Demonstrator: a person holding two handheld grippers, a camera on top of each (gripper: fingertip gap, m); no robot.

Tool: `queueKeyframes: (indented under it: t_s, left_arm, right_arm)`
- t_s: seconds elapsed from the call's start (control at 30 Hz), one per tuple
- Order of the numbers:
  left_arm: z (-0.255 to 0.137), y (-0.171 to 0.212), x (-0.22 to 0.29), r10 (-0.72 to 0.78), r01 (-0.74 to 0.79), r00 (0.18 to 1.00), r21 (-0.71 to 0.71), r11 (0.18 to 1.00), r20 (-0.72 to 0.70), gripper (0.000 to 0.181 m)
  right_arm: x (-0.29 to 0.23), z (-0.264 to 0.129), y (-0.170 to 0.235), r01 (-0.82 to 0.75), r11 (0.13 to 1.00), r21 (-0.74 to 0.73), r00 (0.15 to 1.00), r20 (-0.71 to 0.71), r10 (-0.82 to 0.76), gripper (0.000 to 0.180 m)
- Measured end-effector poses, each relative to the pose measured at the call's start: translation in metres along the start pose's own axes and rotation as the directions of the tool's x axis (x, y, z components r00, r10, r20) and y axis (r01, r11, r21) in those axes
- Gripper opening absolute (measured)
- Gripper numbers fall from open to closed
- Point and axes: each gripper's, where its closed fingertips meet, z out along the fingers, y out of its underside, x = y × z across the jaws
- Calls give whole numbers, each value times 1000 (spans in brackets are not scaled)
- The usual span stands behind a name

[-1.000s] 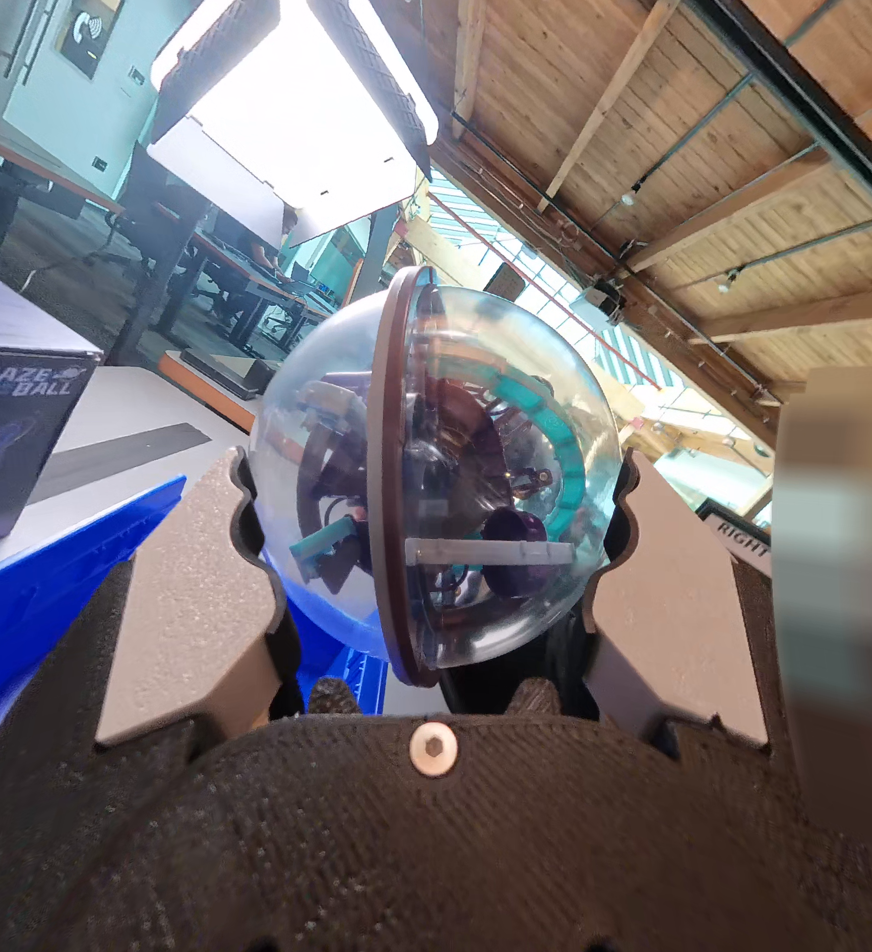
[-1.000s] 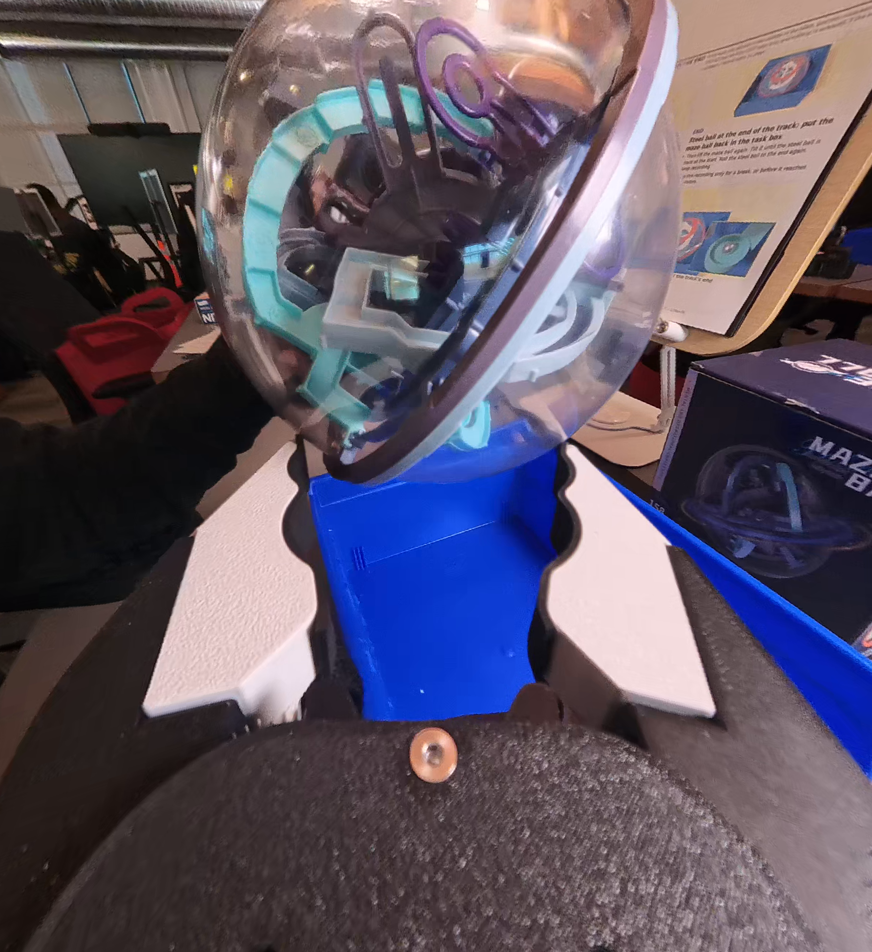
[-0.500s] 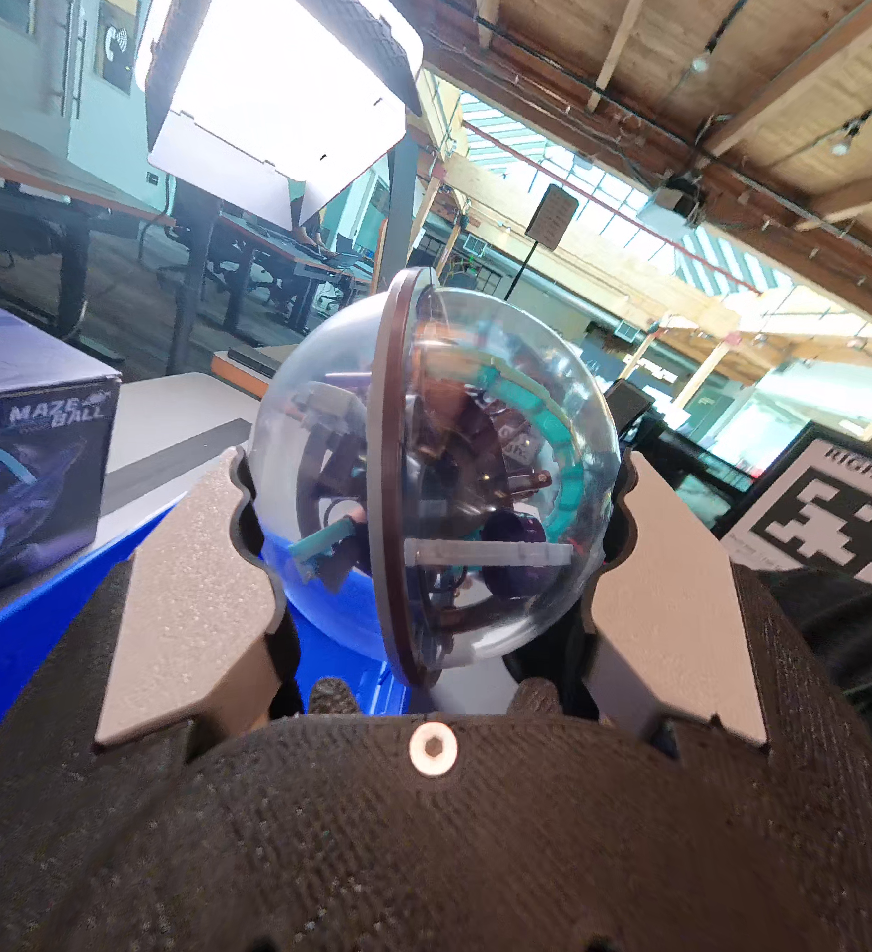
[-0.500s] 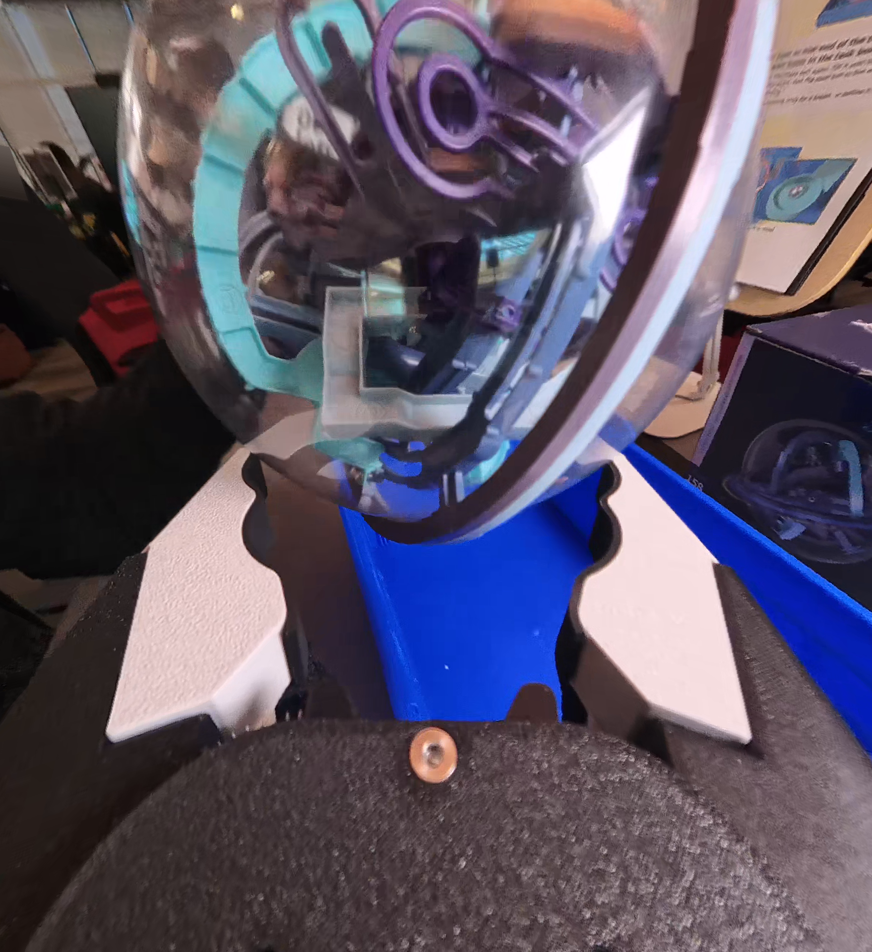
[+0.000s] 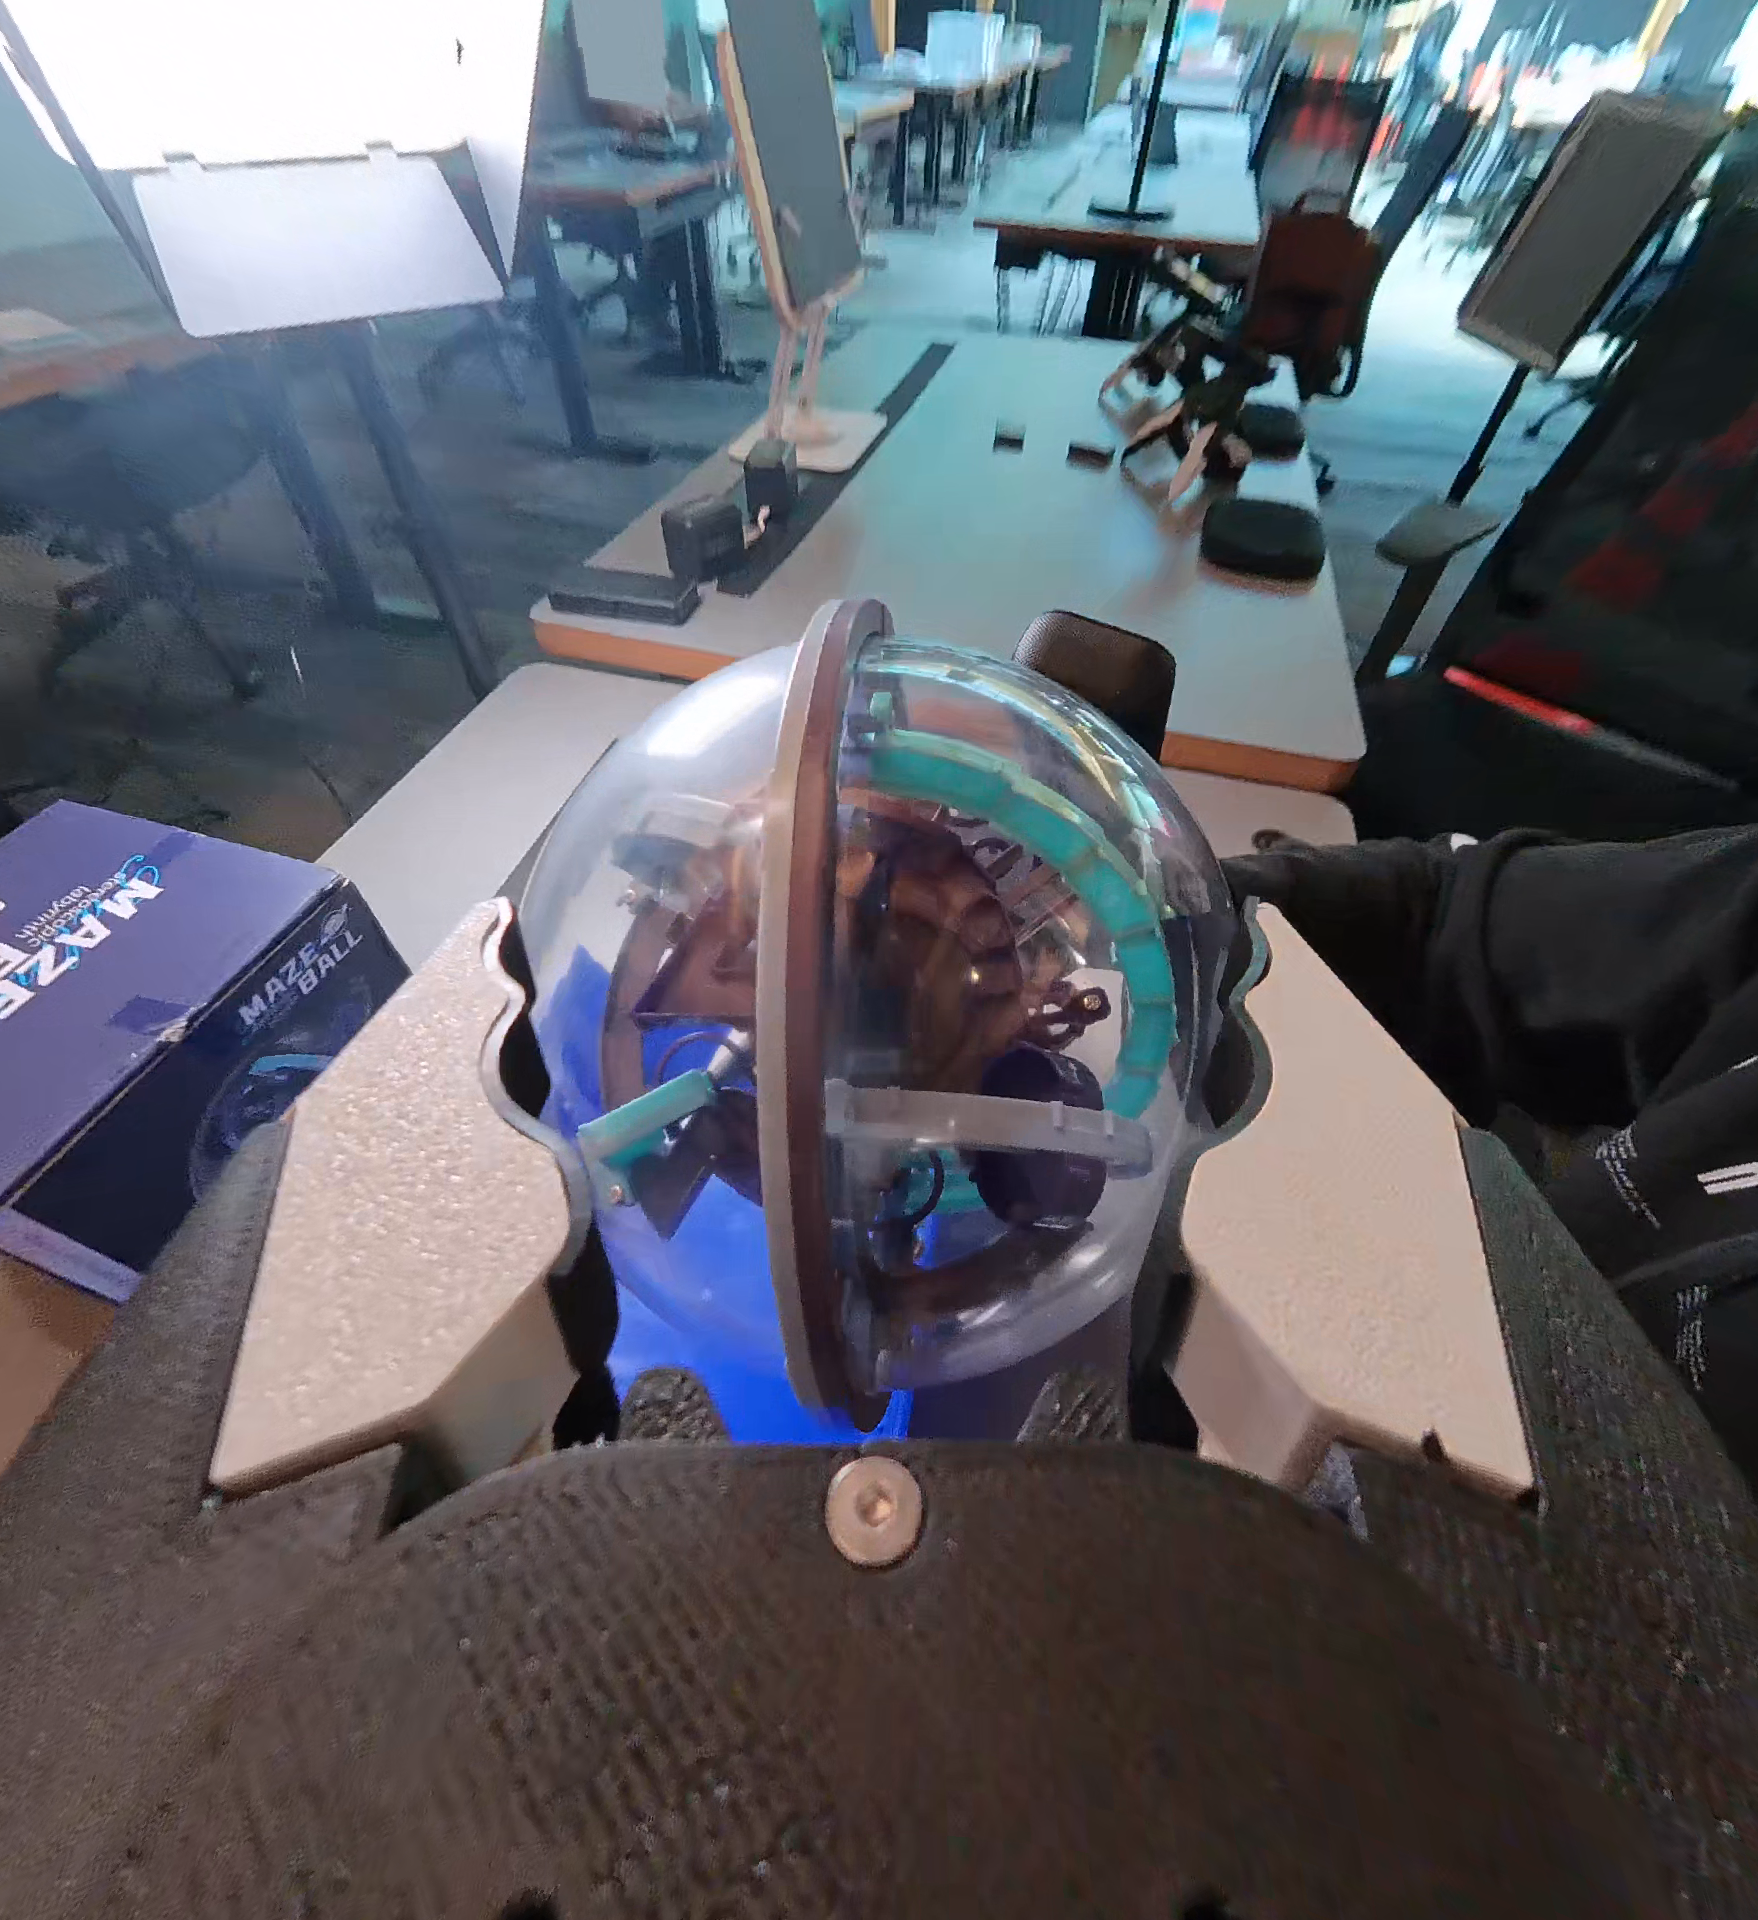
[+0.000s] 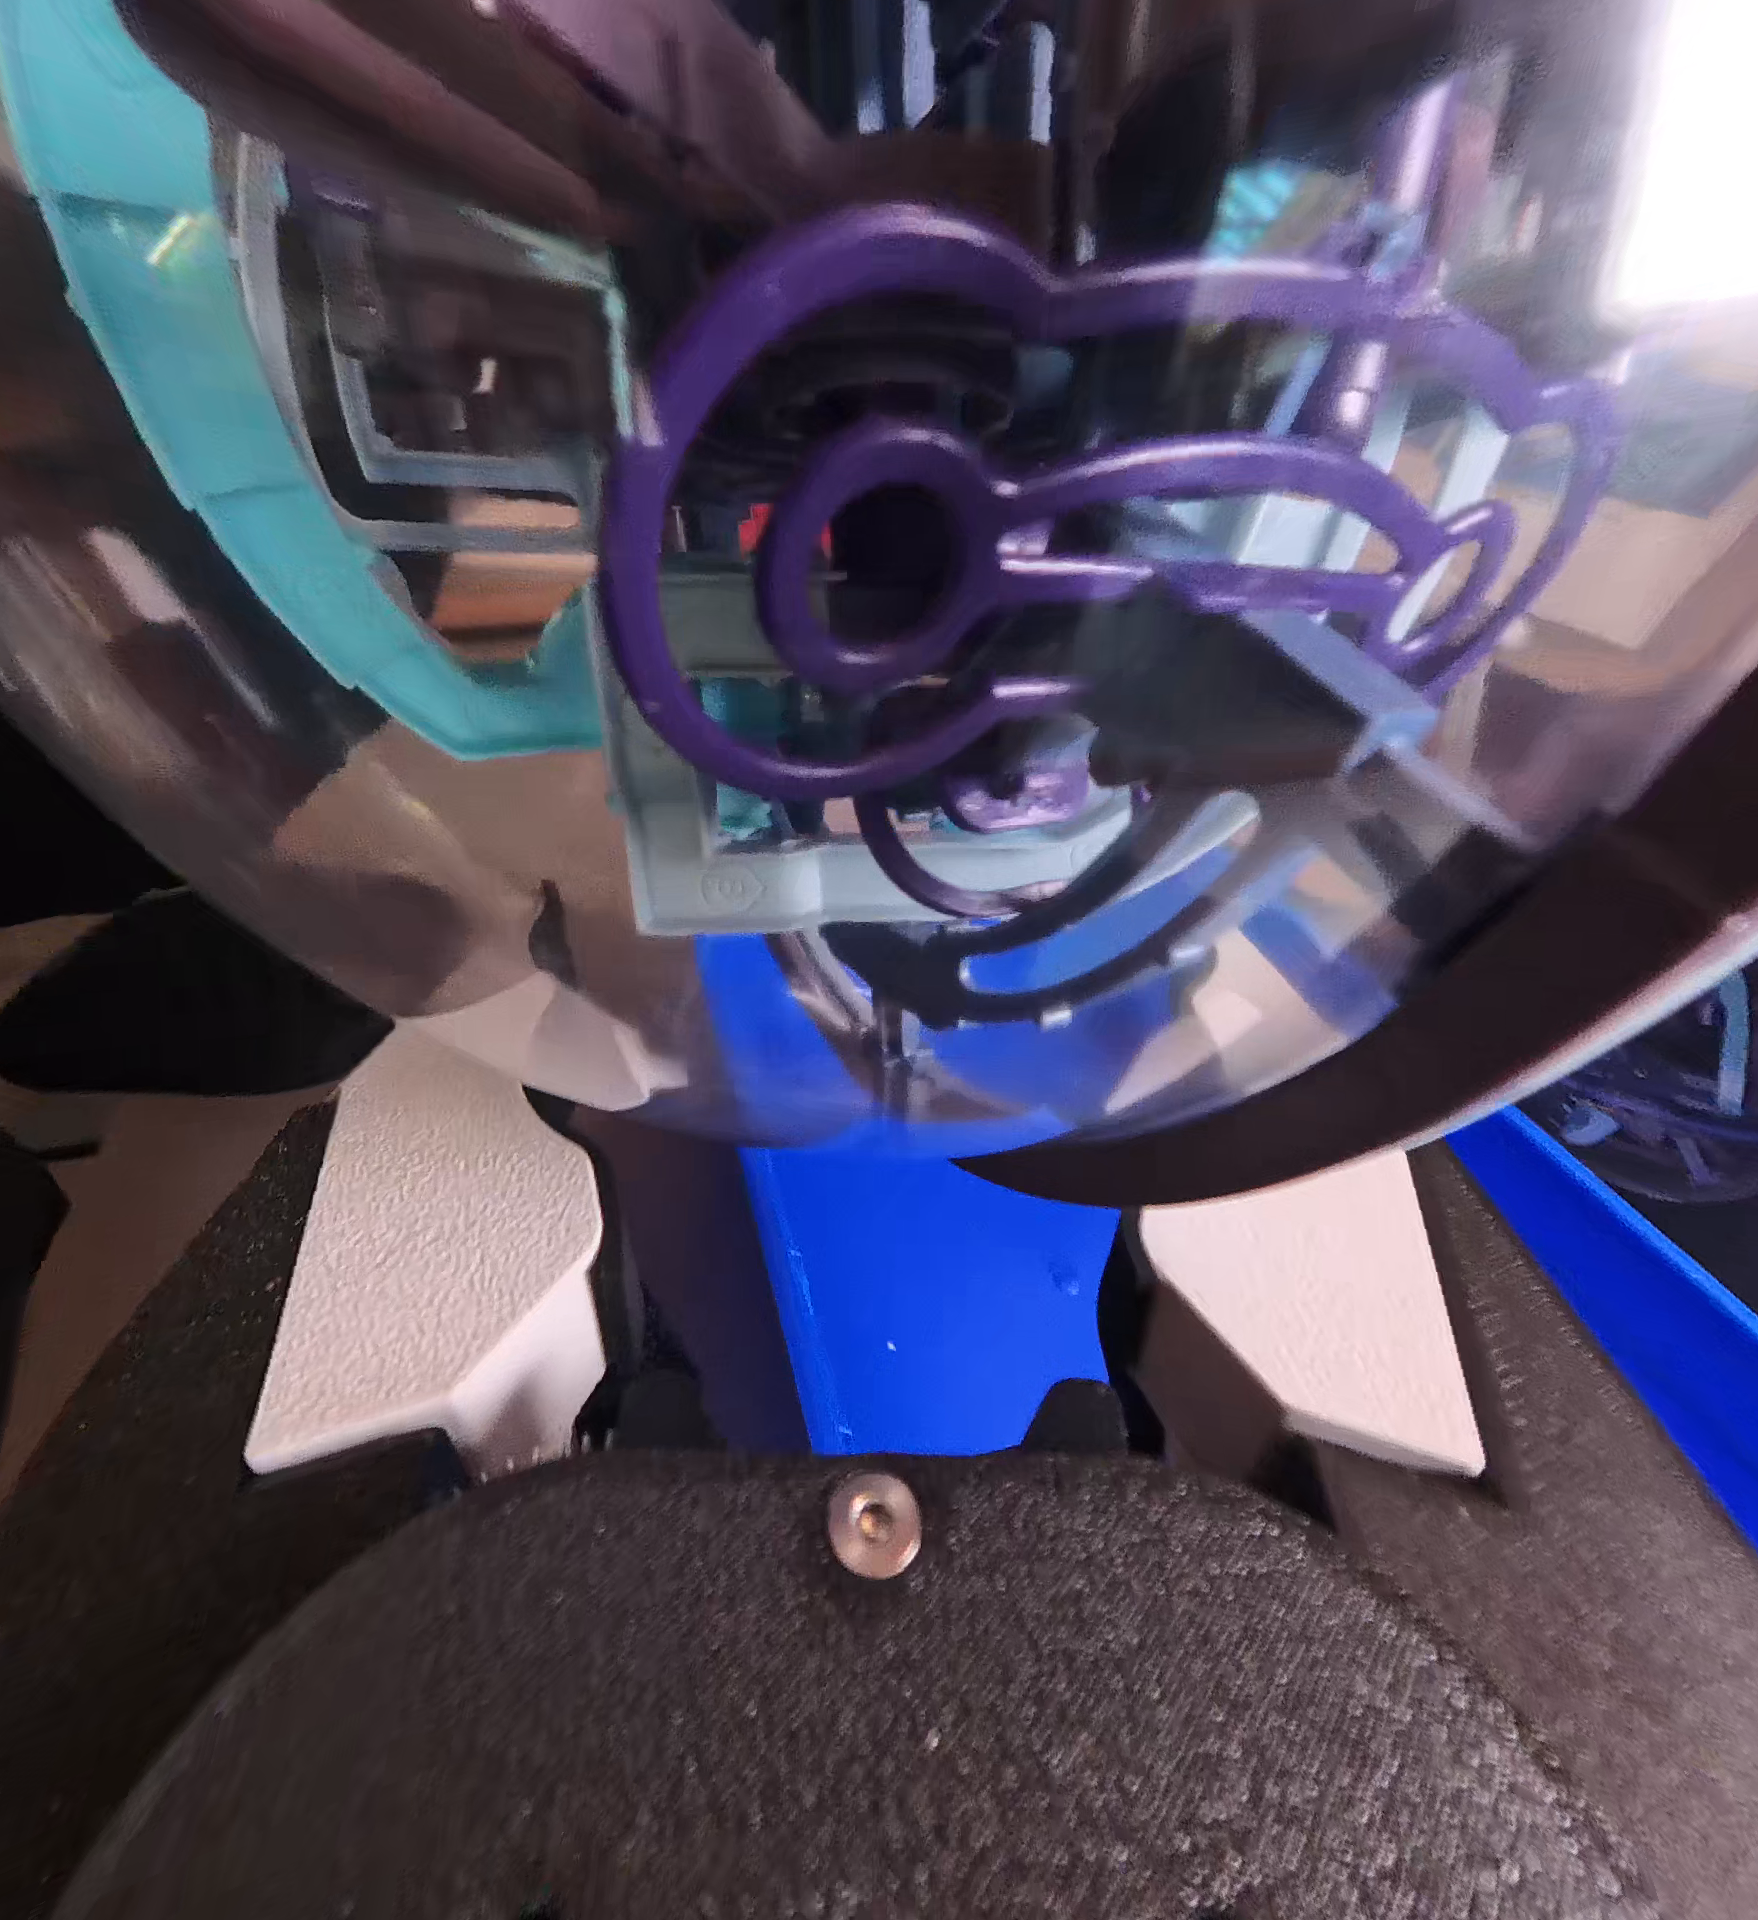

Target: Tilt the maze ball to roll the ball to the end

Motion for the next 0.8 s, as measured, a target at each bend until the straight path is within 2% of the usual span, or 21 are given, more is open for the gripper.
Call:
queueKeyframes:
  t_s: [0.17, 0.4, 0.67, 0.8]
  left_arm:
    - [14, -23, 10, 53, -49, 998, -167, 985, 21, 129]
    - [30, -44, 15, 47, -43, 999, -266, 963, 9, 129]
    - [40, -56, 19, 30, -30, 1000, -334, 942, -5, 128]
    - [35, -56, 2, -94, 91, 996, -262, 961, 2, 129]
  right_arm:
    - [-1, -9, -20, -31, 992, 121, 999, 16, 29, 110]
    - [0, -16, -36, -69, 975, 209, 998, 1, 70, 101]
    - [-5, -18, -42, -63, 970, 235, 998, 0, 65, 93]
    - [-2, -19, -40, -81, 975, 205, 996, -12, 85, 98]
